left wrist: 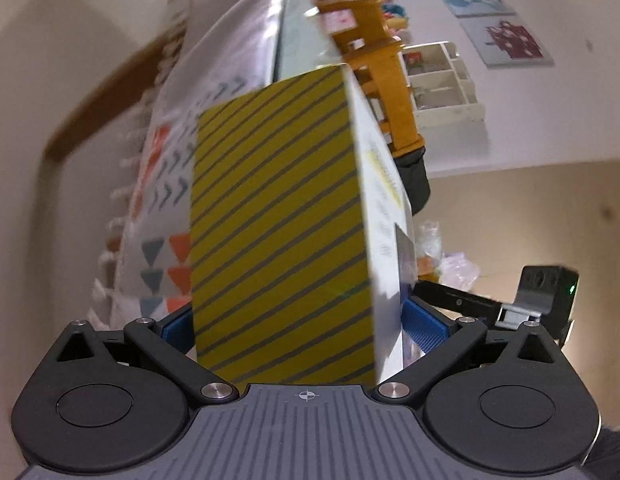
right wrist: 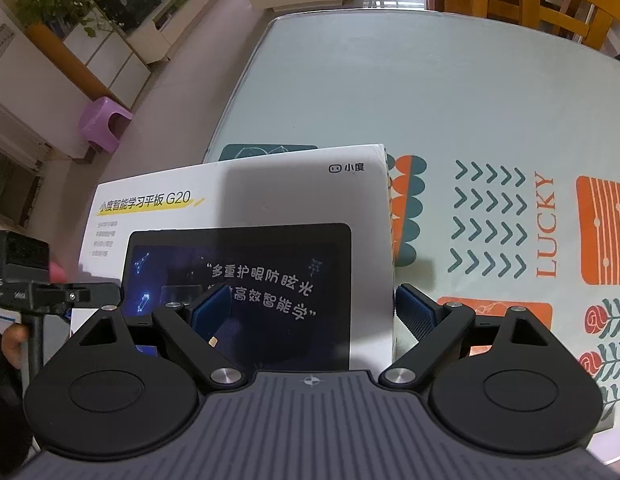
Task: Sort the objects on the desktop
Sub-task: 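Close the left gripper on the yellow striped box side while the right gripper holds the box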
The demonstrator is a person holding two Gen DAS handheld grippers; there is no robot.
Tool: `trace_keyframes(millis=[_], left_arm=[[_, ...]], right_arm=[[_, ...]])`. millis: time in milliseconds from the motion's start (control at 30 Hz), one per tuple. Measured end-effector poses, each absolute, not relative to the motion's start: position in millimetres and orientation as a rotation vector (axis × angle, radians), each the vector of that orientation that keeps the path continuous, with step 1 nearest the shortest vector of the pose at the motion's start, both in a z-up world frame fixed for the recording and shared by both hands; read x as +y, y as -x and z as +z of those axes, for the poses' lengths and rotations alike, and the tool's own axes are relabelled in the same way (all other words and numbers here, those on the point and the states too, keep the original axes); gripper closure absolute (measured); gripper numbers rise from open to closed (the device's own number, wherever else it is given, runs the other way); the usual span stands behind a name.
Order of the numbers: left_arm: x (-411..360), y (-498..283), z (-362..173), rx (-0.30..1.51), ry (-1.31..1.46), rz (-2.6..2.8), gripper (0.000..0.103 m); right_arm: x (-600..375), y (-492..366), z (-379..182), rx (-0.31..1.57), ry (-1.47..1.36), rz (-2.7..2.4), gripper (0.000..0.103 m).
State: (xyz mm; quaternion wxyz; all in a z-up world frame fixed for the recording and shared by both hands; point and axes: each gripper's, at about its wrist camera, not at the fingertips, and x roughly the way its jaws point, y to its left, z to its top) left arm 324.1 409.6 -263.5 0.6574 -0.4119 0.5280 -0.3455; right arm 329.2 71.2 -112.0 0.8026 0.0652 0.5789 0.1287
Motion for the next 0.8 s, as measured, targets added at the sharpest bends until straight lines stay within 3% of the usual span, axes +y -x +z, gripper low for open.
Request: trace_keyframes(millis=[33, 67, 367, 800], left_arm=[[409, -326, -260, 1.203, 0.914, -0.784, 0.000], [408, -328, -257, 1.211, 0.899, -0.787, 0.007], [422, -323, -264, 1.164, 0.999, -0.836, 0.019], [459, -316, -274, 1.138, 1.004, -0.825, 0.014]], right_arm=[[71, -329, -113, 1.241, -0.145, 0.278, 0.000], [70, -328, -113, 1.240, -0.151, 0.280, 0.000], [58, -324, -118, 1.231, -0.198, 0.337, 0.000], [82, -315, -129, 1.256, -0.232, 0.459, 0.000]])
